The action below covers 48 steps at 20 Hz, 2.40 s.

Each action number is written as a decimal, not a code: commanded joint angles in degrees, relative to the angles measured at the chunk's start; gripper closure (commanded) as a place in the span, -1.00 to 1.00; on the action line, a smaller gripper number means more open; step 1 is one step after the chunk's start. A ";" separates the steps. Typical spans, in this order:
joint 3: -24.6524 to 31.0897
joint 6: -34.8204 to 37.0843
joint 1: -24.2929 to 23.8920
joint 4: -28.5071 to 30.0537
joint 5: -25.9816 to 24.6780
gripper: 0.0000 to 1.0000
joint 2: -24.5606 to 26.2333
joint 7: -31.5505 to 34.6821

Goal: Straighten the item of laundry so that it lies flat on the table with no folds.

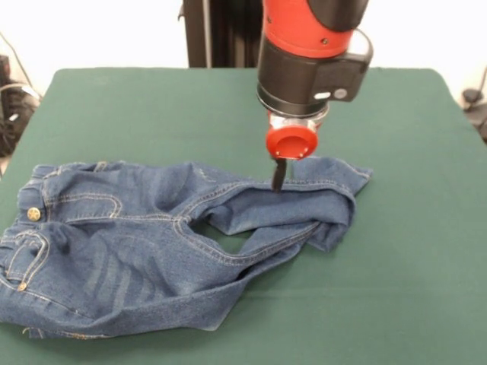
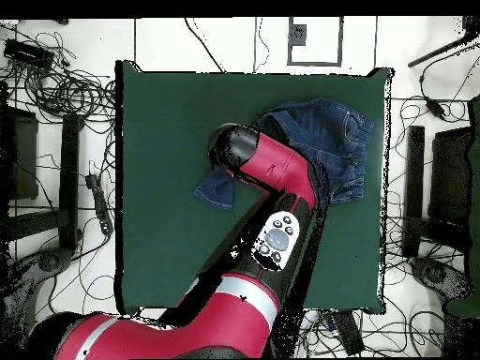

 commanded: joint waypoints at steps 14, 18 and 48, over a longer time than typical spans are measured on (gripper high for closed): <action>16.17 -22.27 -2.45 11.32 4.78 -1.00 0.38 8.50; 13.78 -18.19 -0.93 9.43 4.38 -1.00 1.28 10.79; 5.98 4.76 1.82 2.86 2.90 1.00 -0.67 16.63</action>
